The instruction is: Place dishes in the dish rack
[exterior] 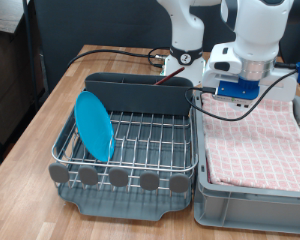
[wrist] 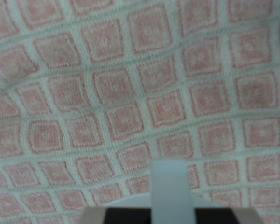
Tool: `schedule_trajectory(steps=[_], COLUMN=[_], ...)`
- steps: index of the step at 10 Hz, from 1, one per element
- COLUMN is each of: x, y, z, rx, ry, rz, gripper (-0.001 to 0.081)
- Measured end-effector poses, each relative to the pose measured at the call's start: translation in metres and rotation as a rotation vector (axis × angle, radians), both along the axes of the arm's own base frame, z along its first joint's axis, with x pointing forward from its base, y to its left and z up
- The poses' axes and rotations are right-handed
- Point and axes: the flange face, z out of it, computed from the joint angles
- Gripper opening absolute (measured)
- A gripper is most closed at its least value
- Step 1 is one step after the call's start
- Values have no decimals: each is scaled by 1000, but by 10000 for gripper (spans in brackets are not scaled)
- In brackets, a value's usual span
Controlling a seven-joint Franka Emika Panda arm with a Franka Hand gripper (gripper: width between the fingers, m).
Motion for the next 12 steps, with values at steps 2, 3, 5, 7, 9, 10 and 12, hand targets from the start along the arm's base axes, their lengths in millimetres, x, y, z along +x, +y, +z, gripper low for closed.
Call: schedule_trajectory(steps=[2, 3, 5, 7, 9, 10, 12], x=[4, 7, 12, 10, 10, 12, 20], y=[-1, -2, -8, -13, -15, -21, -46], z=[19, 32, 63, 89, 84, 83, 81], rx=[-19, -38, -83, -96, -109, -117, -128], ry=[-44, -78, -163, -229, -227, -248, -303], rz=[-3, -13, -35, -19, 18, 76, 194], gripper=[72, 72, 72, 72, 72, 72, 72])
